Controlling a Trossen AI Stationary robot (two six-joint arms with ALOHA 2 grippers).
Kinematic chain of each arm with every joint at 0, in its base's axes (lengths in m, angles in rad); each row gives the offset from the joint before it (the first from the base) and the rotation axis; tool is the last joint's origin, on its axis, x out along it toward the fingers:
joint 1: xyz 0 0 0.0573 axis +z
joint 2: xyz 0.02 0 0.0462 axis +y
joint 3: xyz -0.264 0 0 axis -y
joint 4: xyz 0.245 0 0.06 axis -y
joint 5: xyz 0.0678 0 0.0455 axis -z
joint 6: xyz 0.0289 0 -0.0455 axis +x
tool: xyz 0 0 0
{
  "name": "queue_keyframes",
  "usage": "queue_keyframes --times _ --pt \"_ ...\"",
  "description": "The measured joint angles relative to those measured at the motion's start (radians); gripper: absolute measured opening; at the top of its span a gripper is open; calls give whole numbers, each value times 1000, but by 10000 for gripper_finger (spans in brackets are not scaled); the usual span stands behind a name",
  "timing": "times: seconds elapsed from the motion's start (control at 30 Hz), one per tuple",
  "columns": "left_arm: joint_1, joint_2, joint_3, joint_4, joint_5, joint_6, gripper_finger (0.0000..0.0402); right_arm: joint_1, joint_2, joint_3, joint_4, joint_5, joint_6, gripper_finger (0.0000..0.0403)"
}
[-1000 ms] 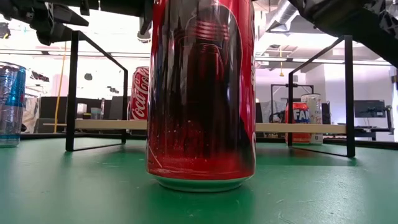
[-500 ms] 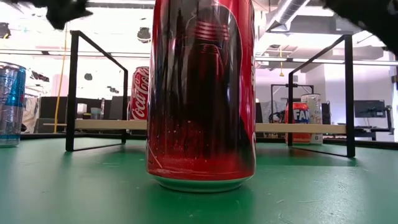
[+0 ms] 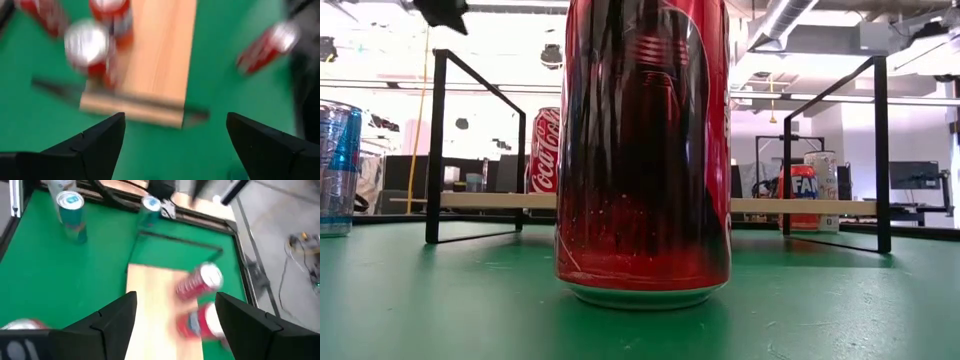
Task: Place canned beverage on shelf
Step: Put the top left blue soda can on the shelf
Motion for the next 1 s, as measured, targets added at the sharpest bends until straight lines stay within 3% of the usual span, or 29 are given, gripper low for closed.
queue_keyframes --times 0.2,0.27,0.4,0.57,0.8,1.0 --pt "-124 100 59 -426 -175 -261 332 73 -80 -150 -64 142 131 297" --pt "-126 99 37 -479 -169 -328 332 98 -125 -196 -53 193 161 297" --pt "-128 67 -26 -418 -80 -323 332 133 -183 -283 -28 247 207 297" --pt "-126 58 -108 -416 -67 -322 332 139 -202 -369 30 253 224 297" --pt "-126 55 -201 -361 -27 -293 332 144 -201 -396 48 255 248 297" --pt "-126 54 -209 -296 24 -235 332 143 -205 -394 57 256 256 297"
